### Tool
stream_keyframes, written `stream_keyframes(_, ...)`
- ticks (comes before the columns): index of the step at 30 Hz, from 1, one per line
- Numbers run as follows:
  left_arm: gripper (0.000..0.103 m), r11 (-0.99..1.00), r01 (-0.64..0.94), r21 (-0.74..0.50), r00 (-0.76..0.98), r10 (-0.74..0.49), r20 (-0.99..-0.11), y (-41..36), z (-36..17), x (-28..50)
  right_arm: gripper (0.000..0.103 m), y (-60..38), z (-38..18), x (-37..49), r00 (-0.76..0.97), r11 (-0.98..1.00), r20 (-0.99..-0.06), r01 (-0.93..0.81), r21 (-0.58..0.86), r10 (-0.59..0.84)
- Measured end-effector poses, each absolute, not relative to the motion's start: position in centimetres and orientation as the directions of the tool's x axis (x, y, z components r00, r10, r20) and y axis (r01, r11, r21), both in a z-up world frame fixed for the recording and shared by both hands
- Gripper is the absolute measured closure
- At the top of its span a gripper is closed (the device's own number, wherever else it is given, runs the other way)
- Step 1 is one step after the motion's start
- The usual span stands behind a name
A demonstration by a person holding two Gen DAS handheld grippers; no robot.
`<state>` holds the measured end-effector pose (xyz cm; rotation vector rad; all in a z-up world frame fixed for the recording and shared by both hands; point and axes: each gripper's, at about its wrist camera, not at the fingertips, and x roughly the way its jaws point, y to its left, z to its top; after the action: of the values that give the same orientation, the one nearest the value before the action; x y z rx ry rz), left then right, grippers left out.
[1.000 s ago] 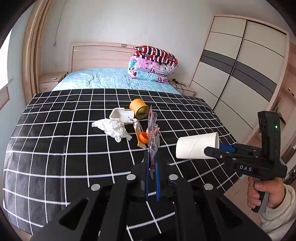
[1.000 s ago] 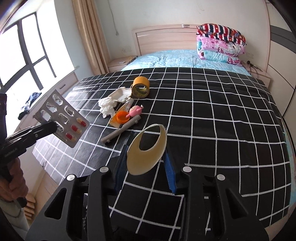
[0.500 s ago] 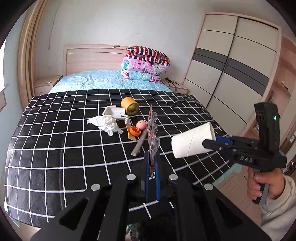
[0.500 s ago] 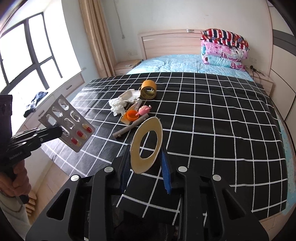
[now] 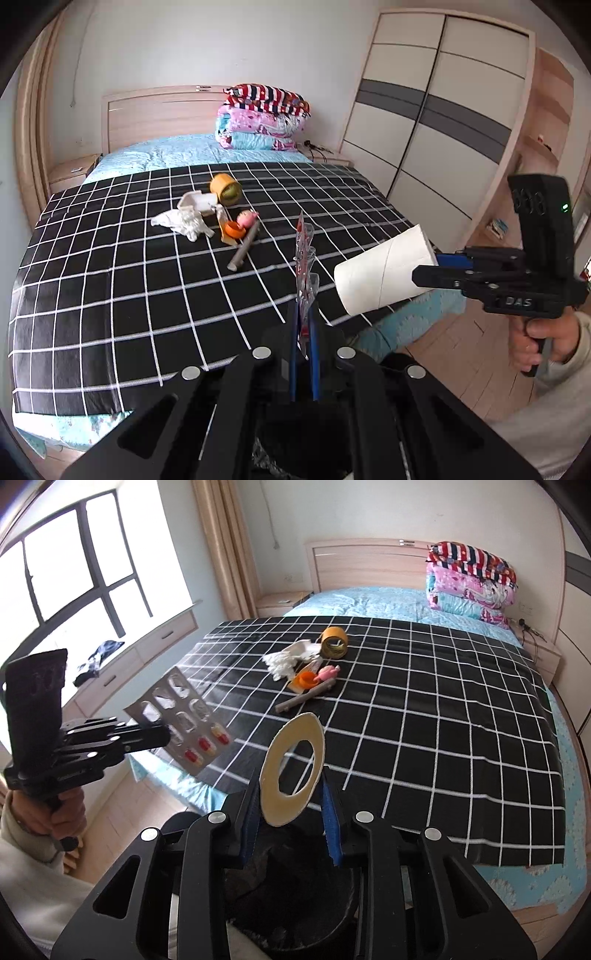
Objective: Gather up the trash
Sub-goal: 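Lift the blister pack and paper tube with both tools and carry them over the black bin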
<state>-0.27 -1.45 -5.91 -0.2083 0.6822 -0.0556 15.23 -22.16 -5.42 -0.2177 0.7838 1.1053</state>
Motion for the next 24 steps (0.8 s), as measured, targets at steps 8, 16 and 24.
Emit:
stream_keyframes(8, 0.098, 0.972, 0.063, -0.227, 0.73, -0.2, -0.653, -3.9, -7.0, -1.7, 0.073, -23.5, -6.0, 12.4, 0.163, 0.421, -0.705, -0.883, 0.208, 0.69)
stream_keyframes(16, 0.098, 0.975, 0.115, -0.192, 0.665, -0.219, -0.714, -6.3, -9.9, -1.9, 0.073, -23.1, -9.4, 9.4, 0.079, 0.373, -0.774, -0.903, 0.211, 0.628)
stream_keyframes(24, 0.098, 0.968, 0.129, -0.216, 0.549, -0.251, -0.797, -6.1, -16.6, -0.2, 0.073, -22.4, -14.5, 10.6, 0.003, 0.413, -0.822, -0.866, 0.283, 0.57)
